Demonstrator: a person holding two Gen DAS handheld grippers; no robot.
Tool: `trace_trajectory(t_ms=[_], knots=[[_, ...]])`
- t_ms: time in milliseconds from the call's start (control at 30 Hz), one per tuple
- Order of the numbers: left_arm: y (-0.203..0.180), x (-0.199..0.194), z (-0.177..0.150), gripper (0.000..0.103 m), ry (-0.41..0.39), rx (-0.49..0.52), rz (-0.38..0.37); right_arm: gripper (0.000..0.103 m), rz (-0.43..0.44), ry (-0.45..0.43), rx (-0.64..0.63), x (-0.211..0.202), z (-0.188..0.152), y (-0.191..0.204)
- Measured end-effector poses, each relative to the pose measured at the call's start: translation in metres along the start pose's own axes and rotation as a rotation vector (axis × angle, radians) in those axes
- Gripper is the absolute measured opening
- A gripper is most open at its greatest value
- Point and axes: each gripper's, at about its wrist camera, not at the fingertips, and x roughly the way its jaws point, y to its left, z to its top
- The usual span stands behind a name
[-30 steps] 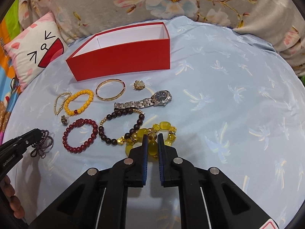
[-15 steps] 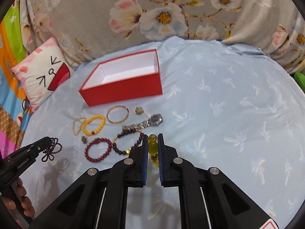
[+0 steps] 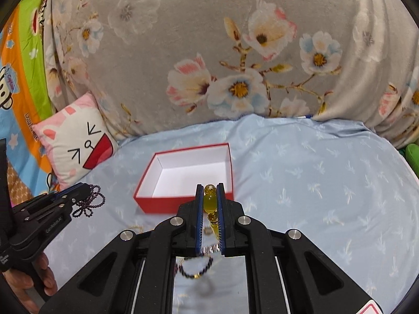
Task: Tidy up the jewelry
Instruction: 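Carry both bracelets into the red box and open both tools to release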
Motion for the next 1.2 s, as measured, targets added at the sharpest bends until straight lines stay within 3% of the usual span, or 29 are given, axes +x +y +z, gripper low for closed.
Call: trace_trajectory(t_ms=[200, 500, 900, 1100, 1167, 1200], knots=[[-0.009, 0.03, 0.031, 0.009, -0.012, 0.013, 0.02, 0.009, 0.024, -0.005, 0.005, 0.03, 0.027, -0.001], [-0.001, 0.115, 0.06, 0.009, 0.046, -0.002, 0.042, 0.009, 0.062, 0.062, -0.007, 0.12, 0.05, 0.002], [0.025, 0.236, 0.077, 0.009, 0.13, -0.035, 0.042, 0.009, 0.091, 0.151, -0.028, 0.252, 0.07, 0.011], [0.026, 0.277, 0.072, 0.011, 0.166, -0.033, 0.047, 0.01, 0.051, 0.213, -0.041, 0.295, 0.064, 0.007], [0.029, 0.285, 0.07, 0.012, 0.176, -0.049, 0.043, 0.022, 0.028, 0.222, -0.043, 0.301, 0.061, 0.005], [0.03, 0.287, 0.069, 0.013, 0.185, -0.055, 0.049, 0.04, 0.014, 0.224, -0.047, 0.302, 0.059, 0.004]])
